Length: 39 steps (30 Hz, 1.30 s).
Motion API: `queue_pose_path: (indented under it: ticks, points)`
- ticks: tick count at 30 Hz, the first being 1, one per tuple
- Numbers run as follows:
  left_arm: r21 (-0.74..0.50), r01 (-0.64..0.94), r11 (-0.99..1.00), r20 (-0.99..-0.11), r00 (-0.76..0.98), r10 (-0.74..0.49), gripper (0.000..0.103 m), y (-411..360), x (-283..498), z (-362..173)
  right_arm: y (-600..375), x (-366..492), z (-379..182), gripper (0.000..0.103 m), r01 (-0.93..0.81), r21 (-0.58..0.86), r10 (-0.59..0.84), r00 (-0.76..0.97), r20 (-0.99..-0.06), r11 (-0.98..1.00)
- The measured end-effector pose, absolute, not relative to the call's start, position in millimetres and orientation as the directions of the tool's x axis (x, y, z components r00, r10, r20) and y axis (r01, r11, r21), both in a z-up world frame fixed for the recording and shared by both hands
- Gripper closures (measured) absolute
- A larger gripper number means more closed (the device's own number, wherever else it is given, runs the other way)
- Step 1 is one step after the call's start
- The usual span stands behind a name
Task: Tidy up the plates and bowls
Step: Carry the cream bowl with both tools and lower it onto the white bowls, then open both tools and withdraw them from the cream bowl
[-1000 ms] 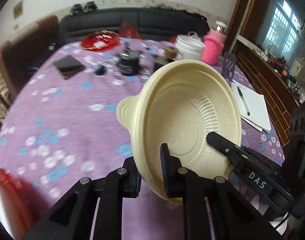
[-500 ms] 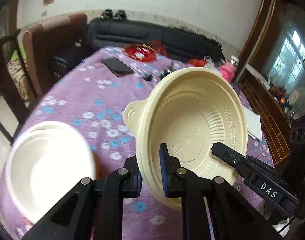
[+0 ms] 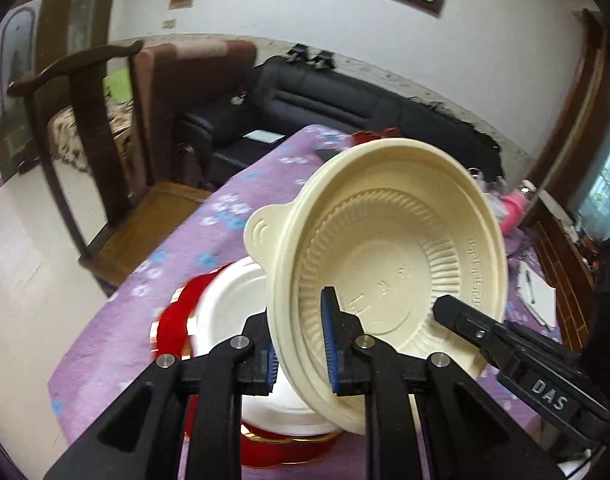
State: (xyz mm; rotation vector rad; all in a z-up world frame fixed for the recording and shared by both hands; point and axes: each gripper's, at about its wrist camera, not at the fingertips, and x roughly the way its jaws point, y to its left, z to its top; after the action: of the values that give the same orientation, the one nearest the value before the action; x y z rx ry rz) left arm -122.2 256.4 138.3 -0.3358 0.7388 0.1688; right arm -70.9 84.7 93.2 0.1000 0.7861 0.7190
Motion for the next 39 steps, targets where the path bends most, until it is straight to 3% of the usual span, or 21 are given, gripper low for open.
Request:
queue_pose_path:
  ticks: [8,11,13,20,23,26,28,34,39]
  points:
    - [-0.228,-0.31,0.923,-0.724,0.688,0.052,0.081,285.6,-126.2,113.6,116.2,-59.9,67.1,0.087,-0.544,0.321,0.587,0.433,-0.684,0.775]
    - [-0.252,-0.296,0.921,-0.714,0.7,0.029,0.064,289.2,-127.6,114.3,120.8,-56.6,62.4,0.087,-0.539,0.306,0.569,0.432,-0.7,0.785]
    - [-0.277,-0.292,0.915,-0.692,0.722,0.02,0.046,293.6,-130.3,116.9,125.1,-54.0,60.0,0.087,-0.532,0.299,0.556,0.425,-0.714,0.792]
    - [-0.333,-0.292,0.897,-0.662,0.75,-0.002,0.045,303.1,-136.8,119.2,134.1,-48.5,58.0,0.086,-0.515,0.265,0.521,0.453,-0.723,0.815]
    - [-0.332,-0.299,0.895,-0.641,0.767,0.019,0.041,304.8,-142.9,124.8,134.5,-55.3,64.1,0.071,-0.514,0.221,0.505,0.52,-0.689,0.829]
    - [-0.324,-0.306,0.895,-0.603,0.796,0.054,0.03,305.6,-151.0,133.4,132.0,-60.4,69.6,0.048,-0.507,0.198,0.499,0.571,-0.652,0.839]
    - [-0.317,-0.312,0.896,-0.581,0.81,0.077,0.024,305.7,-155.5,137.8,129.8,-63.5,73.6,0.046,-0.507,0.189,0.499,0.593,-0.632,0.841]
    - [-0.23,-0.345,0.91,-0.536,0.825,0.177,0.022,296.0,-162.2,146.9,112.7,-74.5,86.4,0.044,-0.479,0.179,0.487,0.661,-0.57,0.859]
    - [-0.143,-0.398,0.906,-0.498,0.82,0.282,0.012,285.9,-166.2,151.1,91.4,-89.1,93.3,0.033,-0.441,0.178,0.465,0.719,-0.517,0.88]
